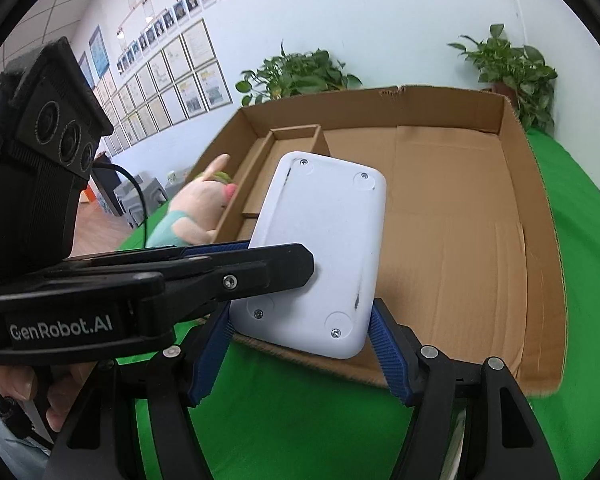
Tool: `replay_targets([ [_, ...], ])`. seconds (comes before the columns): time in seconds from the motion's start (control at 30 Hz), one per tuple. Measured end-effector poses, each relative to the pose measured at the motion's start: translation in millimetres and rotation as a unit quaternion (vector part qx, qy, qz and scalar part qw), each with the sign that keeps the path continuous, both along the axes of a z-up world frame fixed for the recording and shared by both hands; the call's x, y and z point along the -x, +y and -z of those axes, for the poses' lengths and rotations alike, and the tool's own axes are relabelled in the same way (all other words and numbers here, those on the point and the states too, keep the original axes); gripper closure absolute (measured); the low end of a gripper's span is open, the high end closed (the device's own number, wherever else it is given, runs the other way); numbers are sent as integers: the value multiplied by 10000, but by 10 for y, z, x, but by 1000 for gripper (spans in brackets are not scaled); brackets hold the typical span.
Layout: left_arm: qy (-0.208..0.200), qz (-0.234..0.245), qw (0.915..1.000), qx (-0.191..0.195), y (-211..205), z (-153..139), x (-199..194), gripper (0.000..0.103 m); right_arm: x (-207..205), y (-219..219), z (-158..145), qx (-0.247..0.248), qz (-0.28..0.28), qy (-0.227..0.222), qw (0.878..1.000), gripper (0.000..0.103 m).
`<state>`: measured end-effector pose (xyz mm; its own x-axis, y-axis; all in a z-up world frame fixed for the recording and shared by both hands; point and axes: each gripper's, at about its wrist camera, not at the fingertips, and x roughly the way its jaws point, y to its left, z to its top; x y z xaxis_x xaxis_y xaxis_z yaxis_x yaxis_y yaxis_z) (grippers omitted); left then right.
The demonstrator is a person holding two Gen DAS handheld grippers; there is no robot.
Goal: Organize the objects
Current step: 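Lower the white device into the tray box beside the hair dryer and release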
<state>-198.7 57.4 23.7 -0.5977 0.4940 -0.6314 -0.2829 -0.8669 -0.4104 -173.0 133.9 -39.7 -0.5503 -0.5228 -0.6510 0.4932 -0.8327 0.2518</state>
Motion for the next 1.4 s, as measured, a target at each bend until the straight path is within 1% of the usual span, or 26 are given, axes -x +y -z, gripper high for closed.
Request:
replay_targets([
  [0.13,-202,-32,9996,174,81,108,192,77,274,67,139,146,-57,-384,9991,38],
  [0.23,-368,-5,9989,276,146,241,298,77,409,126,284,231,-39,-683,9974,38],
  [0.43,-596,21,9974,415,227,426,363,77,523,215,529,166,-50,-1090,9939,38],
  [0.67,-902,36,9941,600,305,619,464,77,647,223,798,156,-32,-1662,9860,37],
  [0.73,-883,25,9942,620,312,624,449,77,653,191,825,21,-58,-1701,9854,37],
  [0.77,-892,13,9940,632,308,624,438,78,652,188,830,-5,-77,-1717,9851,36],
  [0.8,-891,-17,9935,704,306,627,435,83,651,193,827,13,-105,-1730,9849,36],
  [0.83,-877,-21,9936,718,295,628,432,83,646,203,811,30,-111,-1701,9854,35],
  [0.9,-895,-28,9938,657,263,619,432,83,622,227,764,18,-110,-1621,9867,30],
  [0.93,-902,-31,9939,639,247,603,419,83,612,237,750,25,-113,-1593,9872,26],
  [0.97,-894,-36,9940,636,234,583,404,83,600,261,735,42,-119,-1564,9876,25],
  [1.07,-716,-82,9961,515,122,464,311,83,601,382,719,107,-38,-1546,9879,25],
  [1.13,-587,-154,9972,444,25,370,246,83,645,514,700,266,78,-1569,9872,25],
  [1.2,-472,-234,9978,398,-51,290,189,83,716,632,664,444,225,-1558,9865,30],
  [1.23,-438,-269,9980,367,-103,251,137,83,750,663,651,460,283,-1551,9864,37],
  [1.27,-421,-302,9981,333,-150,232,96,83,790,677,644,430,345,-1550,9864,44],
  [1.3,-426,-315,9981,320,-176,230,78,83,808,671,652,366,376,-1546,9866,47],
  [1.37,-435,-374,9979,306,-228,246,29,83,840,619,692,171,375,-1559,9869,62],
  [1.4,-453,-383,9978,299,-245,261,19,83,853,567,738,44,371,-1595,9865,66],
])
